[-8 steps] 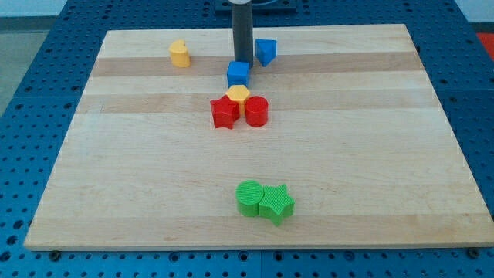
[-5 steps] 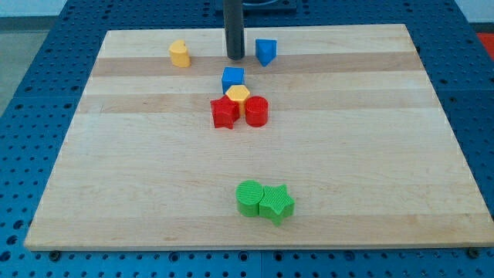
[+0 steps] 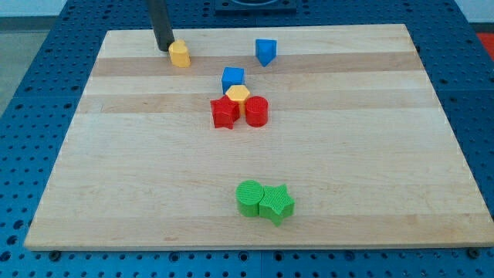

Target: Push the heart left beside the cube

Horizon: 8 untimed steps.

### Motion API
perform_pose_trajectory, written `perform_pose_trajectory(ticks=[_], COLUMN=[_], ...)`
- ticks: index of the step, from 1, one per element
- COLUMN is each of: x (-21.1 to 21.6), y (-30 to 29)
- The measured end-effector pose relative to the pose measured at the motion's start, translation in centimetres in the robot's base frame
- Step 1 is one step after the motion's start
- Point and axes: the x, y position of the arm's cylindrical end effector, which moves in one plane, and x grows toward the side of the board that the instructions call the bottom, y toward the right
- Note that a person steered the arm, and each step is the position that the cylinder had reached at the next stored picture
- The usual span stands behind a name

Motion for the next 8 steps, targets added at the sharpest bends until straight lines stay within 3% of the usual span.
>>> perform_pose_trajectory(ticks=[2,8], x=[0.5,10.8], y=[2.8,4.7])
